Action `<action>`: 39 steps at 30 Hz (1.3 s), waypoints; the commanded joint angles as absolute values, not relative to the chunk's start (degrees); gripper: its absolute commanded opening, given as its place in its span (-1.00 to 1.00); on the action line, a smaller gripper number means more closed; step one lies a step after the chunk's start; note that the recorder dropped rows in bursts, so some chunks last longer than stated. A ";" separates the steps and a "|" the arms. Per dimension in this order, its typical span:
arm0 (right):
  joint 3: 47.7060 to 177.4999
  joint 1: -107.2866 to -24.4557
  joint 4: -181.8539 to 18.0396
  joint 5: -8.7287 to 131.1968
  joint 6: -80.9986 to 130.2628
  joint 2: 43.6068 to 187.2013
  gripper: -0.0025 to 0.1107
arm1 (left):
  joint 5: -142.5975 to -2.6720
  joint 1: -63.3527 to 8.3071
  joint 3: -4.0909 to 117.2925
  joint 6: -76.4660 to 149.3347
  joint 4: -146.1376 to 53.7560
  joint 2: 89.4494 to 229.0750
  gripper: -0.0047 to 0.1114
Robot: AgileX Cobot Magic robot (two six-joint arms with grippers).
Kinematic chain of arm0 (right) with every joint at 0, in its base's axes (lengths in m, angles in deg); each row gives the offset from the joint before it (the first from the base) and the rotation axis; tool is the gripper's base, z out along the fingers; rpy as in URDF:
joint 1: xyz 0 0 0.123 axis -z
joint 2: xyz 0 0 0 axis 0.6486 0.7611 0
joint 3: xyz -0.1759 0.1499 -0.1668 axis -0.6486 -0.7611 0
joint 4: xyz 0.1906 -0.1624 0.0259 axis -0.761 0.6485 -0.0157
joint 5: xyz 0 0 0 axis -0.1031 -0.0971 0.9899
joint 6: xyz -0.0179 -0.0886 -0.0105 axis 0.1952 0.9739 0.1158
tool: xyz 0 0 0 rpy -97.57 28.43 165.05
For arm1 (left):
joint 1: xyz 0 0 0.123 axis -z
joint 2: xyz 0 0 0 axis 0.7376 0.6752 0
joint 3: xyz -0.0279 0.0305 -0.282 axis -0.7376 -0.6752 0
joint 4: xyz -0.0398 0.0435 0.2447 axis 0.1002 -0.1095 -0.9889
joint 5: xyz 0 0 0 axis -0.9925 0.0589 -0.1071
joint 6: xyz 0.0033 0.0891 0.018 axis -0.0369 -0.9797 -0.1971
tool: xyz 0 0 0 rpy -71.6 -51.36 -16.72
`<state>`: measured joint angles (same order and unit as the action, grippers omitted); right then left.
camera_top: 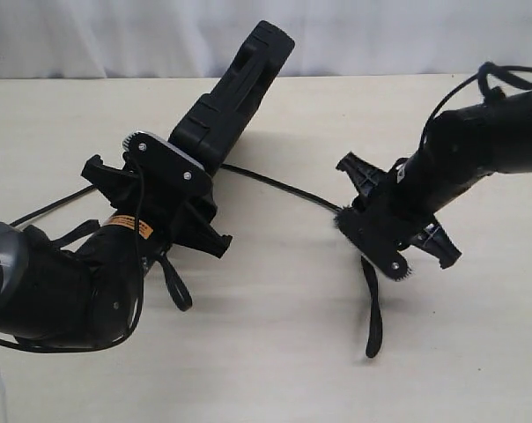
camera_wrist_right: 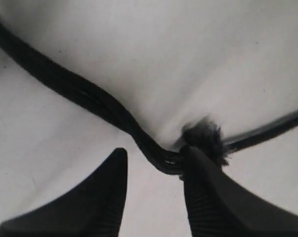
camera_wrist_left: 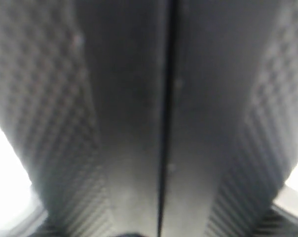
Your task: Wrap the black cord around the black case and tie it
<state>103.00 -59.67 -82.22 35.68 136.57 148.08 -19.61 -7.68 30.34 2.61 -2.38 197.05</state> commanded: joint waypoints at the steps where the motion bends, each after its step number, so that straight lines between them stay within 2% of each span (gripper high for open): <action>1: 102.68 -61.25 -69.44 39.43 133.86 150.59 -0.33 | -17.46 -7.82 30.72 3.03 -3.68 196.44 -0.92; 7: 102.68 -64.00 -69.44 43.10 133.76 155.75 -0.34 | -17.46 -7.82 30.72 3.03 -3.68 196.44 -0.92; 8: 102.68 -65.28 -69.44 43.37 131.65 155.87 -0.49 | -17.55 -7.82 30.72 3.03 -3.68 196.44 -0.92; 9: 102.68 -65.92 -69.44 42.18 127.96 155.75 -0.85 | -17.55 -7.82 30.72 3.03 -3.68 196.44 -0.92; 10: 102.68 -65.92 -70.75 39.51 126.01 155.51 -0.88 | -17.55 -7.82 30.72 3.03 -3.68 196.44 -0.92; 16: 102.68 -64.64 -102.55 34.14 125.38 144.69 -0.88 | -17.57 -7.82 30.72 3.03 -3.56 196.44 -0.92; 19: 102.68 -57.45 -121.05 29.59 125.50 144.25 -0.88 | -17.57 -7.82 30.72 3.03 -2.31 196.44 -0.92; 22: 102.68 -51.47 -130.06 29.81 124.70 144.25 -0.88 | -17.95 -7.82 30.72 3.03 -2.33 196.44 -0.92; 29: 102.68 -50.56 -132.18 35.47 103.22 144.48 -0.88 | -19.99 -7.82 30.72 3.03 -8.04 196.44 -0.92; 35: 104.75 -50.56 -130.50 23.33 97.77 146.56 -0.88 | -20.09 -7.82 30.72 2.87 -10.32 196.44 -0.92; 39: 112.35 -50.56 -123.62 12.63 87.95 150.37 -0.88 | -20.09 -7.82 30.72 2.71 -11.75 196.44 -0.92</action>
<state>110.66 -50.86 -124.77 14.46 89.62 149.65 -21.07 -8.12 30.34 2.50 -8.94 197.05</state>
